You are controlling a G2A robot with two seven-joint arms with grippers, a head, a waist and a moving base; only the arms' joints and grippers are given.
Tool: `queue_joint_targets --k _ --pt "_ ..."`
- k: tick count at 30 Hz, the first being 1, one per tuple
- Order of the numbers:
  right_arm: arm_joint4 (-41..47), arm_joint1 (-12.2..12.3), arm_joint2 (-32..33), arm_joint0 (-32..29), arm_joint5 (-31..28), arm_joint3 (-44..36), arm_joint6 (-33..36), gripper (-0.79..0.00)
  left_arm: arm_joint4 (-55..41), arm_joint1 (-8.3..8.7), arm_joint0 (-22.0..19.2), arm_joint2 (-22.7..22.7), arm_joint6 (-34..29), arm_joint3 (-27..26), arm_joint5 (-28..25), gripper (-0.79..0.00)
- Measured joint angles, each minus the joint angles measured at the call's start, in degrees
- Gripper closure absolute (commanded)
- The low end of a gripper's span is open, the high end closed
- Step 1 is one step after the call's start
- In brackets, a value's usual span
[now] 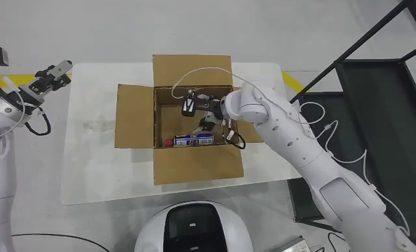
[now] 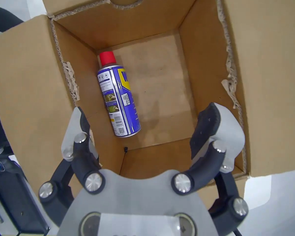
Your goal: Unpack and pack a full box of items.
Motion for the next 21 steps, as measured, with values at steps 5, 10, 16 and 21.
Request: queue_joint_targets --k 5,10,16,21 --pt "-0.03 -2.64 -6.15 5.38 0.41 8.54 -0.49 -0.785 0.00 0.00 0.00 0.00 0.00 0.00 0.00 -0.785" --pt "0.31 -3.80 -8.06 7.28 0.20 12.55 -2.37 -0.785 0.00 0.00 0.00 0.00 0.00 0.00 0.00 -0.785" --pt "0.30 -3.77 -8.01 7.23 0.21 12.43 -2.30 -0.785 0.00 0.00 0.00 0.00 0.00 0.00 0.00 -0.785" --pt "-2.48 -4.13 -9.60 7.43 -1.10 13.20 -2.61 -0.785 0.00 0.00 0.00 0.00 0.00 0.00 0.00 -0.785"
